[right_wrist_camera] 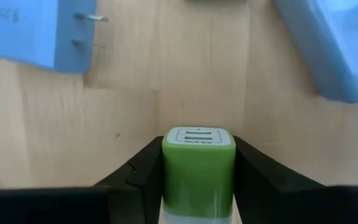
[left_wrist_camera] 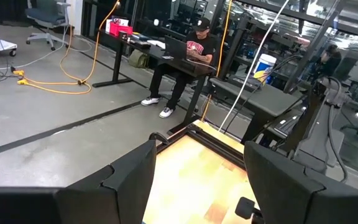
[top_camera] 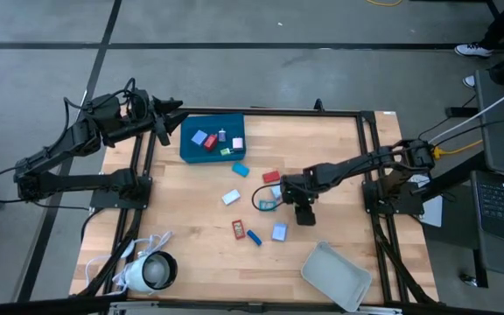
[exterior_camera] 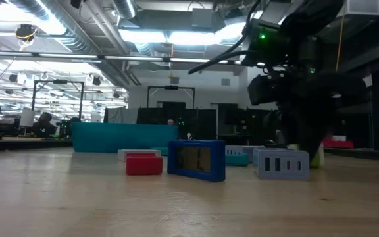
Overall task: Pick & Place Office items
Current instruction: Put the green charger adapter into the blue bin
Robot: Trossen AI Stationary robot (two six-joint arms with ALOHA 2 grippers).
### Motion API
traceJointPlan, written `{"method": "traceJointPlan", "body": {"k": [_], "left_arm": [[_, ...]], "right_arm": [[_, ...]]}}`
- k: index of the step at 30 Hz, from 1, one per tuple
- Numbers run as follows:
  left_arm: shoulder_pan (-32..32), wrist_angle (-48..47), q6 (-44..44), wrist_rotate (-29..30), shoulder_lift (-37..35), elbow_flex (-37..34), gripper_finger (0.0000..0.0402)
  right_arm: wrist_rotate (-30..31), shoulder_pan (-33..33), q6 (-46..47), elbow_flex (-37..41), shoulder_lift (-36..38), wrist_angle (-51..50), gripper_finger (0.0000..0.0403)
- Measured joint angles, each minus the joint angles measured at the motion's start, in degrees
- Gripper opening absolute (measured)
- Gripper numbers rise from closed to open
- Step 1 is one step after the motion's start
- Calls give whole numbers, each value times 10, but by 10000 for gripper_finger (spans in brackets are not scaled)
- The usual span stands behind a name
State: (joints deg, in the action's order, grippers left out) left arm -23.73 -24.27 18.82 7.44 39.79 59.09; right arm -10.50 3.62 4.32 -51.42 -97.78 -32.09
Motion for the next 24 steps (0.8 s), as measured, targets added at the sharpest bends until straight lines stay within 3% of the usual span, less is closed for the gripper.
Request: {"method": "traceJointPlan", "body": {"k": [6,13,19,24], "left_arm": [[0,0,4,0,0,0,239],[0,4,6,-6,0,0,239],[0,18,1,-17,-1,0,239],[0,18,1,-26,-1,0,239]], "right_arm": [[-25,-12,34,-8,-2,1,144],[-30,-37,43,-95,-2,13,144],[-1,-111,64,-180,-16,60,144],[-10,-188,77,-281,-90,63,144]]}}
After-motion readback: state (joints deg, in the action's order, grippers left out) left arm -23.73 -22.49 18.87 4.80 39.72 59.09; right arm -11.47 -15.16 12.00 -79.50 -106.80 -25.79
